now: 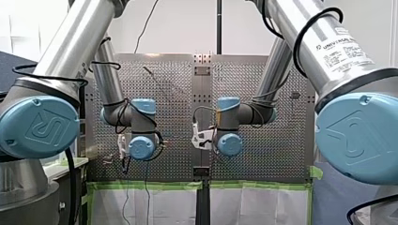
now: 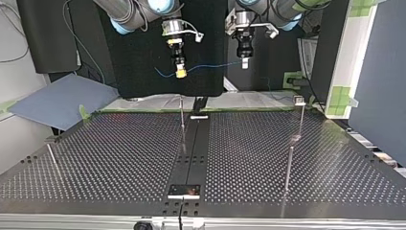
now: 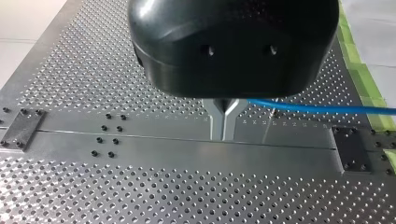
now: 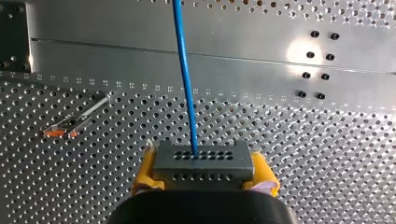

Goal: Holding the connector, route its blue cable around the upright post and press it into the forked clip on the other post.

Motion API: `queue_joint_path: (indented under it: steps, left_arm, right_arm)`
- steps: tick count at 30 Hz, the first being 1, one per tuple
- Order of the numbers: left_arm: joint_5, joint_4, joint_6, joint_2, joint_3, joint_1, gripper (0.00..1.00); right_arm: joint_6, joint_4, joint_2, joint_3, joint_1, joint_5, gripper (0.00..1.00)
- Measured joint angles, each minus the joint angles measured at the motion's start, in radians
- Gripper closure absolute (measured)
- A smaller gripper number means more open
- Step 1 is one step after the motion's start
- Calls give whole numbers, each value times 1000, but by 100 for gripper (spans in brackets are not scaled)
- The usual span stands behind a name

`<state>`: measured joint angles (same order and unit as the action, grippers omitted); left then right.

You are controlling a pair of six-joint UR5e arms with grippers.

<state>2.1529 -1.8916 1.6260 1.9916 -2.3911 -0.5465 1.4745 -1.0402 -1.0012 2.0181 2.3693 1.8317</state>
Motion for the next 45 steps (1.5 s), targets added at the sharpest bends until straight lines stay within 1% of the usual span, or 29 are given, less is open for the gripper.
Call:
queue_joint_path:
  steps: [29,36,45]
  left_arm:
    - [-1,-1,-1,1,0,0,100]
    - [-36,-9,-10,11,-10,0,100]
    - [-41,-9,-11,12,-11,0,100]
  right_arm:
    - [0,0,0,0,0,0,100]
    - [0,2,0,0,0,0,100]
    - [0,2,0,0,0,0,100]
